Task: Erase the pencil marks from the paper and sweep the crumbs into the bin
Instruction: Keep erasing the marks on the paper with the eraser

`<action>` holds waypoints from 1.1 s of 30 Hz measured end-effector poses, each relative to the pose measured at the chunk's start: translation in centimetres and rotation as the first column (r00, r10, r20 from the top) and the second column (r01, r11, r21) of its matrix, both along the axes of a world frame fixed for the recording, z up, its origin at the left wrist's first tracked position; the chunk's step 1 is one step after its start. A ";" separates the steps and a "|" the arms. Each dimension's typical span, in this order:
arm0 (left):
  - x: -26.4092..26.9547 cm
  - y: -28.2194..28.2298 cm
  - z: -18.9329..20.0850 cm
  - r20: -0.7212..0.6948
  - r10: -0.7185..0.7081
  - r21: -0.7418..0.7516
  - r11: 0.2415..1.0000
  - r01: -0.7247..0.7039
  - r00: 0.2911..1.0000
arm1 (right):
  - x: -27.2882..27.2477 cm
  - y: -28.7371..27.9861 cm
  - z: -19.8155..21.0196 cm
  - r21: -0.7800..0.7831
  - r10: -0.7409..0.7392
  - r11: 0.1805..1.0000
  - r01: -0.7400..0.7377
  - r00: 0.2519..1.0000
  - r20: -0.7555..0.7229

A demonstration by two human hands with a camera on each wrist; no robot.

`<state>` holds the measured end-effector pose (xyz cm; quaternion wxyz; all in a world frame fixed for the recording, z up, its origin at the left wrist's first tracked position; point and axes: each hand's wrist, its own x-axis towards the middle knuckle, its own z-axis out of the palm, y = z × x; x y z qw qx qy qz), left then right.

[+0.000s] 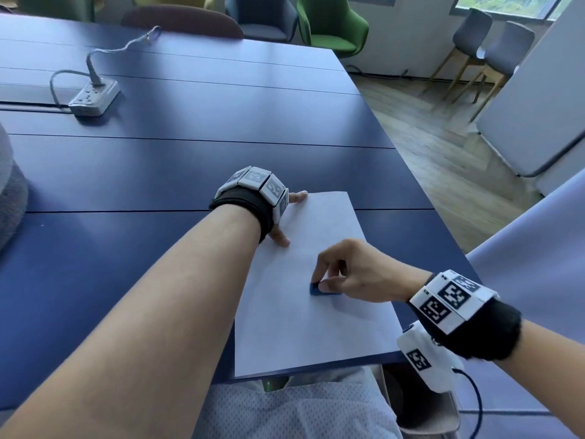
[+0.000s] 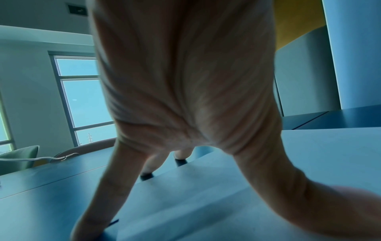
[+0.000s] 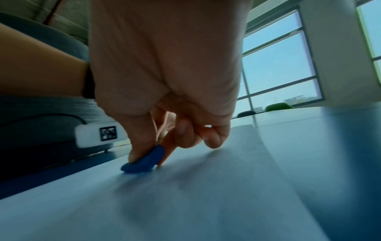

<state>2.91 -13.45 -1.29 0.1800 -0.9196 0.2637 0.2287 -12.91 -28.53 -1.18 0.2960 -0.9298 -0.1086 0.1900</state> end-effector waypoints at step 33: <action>-0.1 -0.1 0.5 0.011 0.011 0.022 1.000 -0.012 1.000 | 2.2 -0.9 0.1 -0.005 0.148 0.989 -0.150 0.979 -0.139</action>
